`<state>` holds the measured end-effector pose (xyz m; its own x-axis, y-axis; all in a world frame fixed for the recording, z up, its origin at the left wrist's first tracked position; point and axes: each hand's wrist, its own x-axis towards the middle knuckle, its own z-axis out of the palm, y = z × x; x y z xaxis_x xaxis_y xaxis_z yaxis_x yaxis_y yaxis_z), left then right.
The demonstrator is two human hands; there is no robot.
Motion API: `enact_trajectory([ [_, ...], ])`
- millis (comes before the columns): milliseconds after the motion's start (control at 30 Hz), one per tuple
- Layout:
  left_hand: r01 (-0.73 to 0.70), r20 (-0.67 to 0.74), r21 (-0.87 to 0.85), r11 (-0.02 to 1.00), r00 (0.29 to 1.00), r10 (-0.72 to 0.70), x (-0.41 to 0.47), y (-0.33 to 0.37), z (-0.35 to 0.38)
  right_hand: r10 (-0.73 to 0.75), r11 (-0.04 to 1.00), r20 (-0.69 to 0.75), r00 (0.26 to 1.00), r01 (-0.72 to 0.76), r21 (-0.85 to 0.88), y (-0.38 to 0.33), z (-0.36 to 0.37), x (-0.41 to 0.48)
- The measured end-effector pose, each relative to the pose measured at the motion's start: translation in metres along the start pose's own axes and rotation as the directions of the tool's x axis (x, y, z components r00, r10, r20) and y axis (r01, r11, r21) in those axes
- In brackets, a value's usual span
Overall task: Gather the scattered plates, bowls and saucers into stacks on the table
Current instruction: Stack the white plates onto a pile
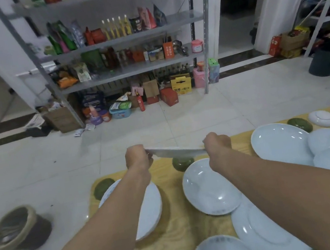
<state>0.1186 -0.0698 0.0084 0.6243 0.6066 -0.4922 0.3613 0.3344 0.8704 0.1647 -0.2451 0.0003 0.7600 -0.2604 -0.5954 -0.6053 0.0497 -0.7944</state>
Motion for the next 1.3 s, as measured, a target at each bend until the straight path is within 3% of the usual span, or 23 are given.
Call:
enact_trajectory([
  [100, 0.021, 0.023, -0.177, 0.984, 1.0, -0.017, -0.005, 0.006, -0.046, -0.066, 0.991, 0.07, 0.995, 0.074, -0.107, 0.015, 0.025, -0.022],
  [200, 0.02, 0.014, -0.13, 0.991, 1.0, -0.019, 0.002, -0.002, -0.09, -0.124, 0.974, 0.135, 0.983, 0.147, -0.173, 0.037, 0.055, -0.045],
  [267, 0.019, 0.001, -0.06, 0.998, 1.0, -0.019, 0.009, -0.011, -0.117, -0.121, 0.981, 0.179, 0.976, 0.145, -0.127, 0.058, 0.072, -0.055],
  [433, 0.073, 0.091, -0.001, 0.997, 0.993, -0.072, 0.021, -0.047, -0.165, -0.077, 0.971, 0.346, 0.935, 0.148, -0.187, 0.104, 0.102, -0.071],
  [633, 0.114, 0.099, 0.011, 0.993, 0.988, -0.115, 0.034, -0.083, -0.189, -0.047, 0.92, 0.364, 0.93, 0.182, -0.348, 0.145, 0.117, -0.063],
  [1033, 0.1, 0.085, 0.016, 0.995, 0.991, -0.101, 0.062, -0.11, -0.194, -0.012, 0.884, 0.385, 0.923, 0.19, -0.428, 0.167, 0.132, -0.047],
  [1200, 0.068, 0.025, 0.178, 0.982, 0.997, -0.074, 0.07, -0.114, -0.189, 0.011, 0.847, 0.434, 0.901, 0.222, -0.483, 0.166, 0.127, -0.04],
  [1300, -0.1, -0.096, 0.492, 0.865, 0.981, 0.168, 0.066, -0.109, -0.177, -0.001, 0.858, 0.402, 0.916, 0.207, -0.47, 0.151, 0.116, -0.035],
])
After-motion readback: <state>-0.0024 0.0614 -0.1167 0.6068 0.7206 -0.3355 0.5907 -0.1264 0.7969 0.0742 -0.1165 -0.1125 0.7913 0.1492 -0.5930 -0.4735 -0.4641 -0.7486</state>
